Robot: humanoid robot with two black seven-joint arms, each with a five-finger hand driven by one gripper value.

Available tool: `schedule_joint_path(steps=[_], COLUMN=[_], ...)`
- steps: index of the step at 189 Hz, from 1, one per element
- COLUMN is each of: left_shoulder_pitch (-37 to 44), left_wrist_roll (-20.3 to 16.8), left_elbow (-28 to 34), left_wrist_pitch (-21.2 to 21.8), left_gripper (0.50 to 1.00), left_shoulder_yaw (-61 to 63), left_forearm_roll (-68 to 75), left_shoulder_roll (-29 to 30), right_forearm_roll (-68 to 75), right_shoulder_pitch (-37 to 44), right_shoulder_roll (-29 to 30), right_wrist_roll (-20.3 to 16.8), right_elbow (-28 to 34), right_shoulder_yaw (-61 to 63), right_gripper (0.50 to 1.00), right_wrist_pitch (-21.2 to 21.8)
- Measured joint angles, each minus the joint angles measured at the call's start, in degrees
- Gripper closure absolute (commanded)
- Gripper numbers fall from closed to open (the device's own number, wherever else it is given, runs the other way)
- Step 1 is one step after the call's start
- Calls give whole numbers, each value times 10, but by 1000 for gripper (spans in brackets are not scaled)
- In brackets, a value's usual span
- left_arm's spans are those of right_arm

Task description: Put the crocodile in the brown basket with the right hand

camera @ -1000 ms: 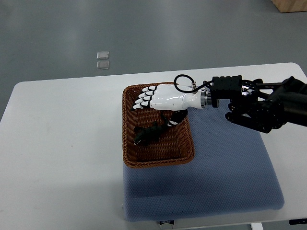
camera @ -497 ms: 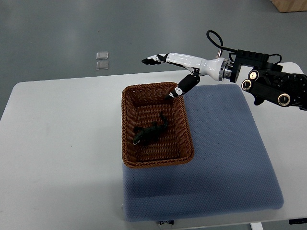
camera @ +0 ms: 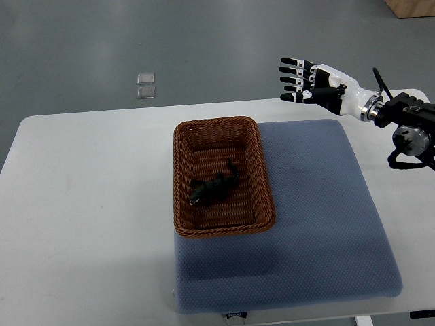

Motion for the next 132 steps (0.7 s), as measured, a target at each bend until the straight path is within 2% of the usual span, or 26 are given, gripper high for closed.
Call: schedule_joint_path(steps=[29,64,132], left_shoulder_pitch=[0,0,0], left_wrist_roll=[0,0,0], left_elbow=[0,0,0], left_wrist_pitch=[0,0,0], left_gripper=[500,500,500], left_shoulder_yaw=[0,0,0], left_forearm_roll=[0,0,0], left_shoulder_roll=[0,0,0], right_forearm_roll=[86,152,233], right_shoulder_pitch=[-11,-16,-33], right_shoulder_roll=[7,9,25], right_wrist_roll=[-77,-135,-144], right_elbow=[-53,-64,-68], right_shoulder_yaw=[0,-1,3], right_gripper=[568,568,568], right_wrist_pitch=[38,43,44])
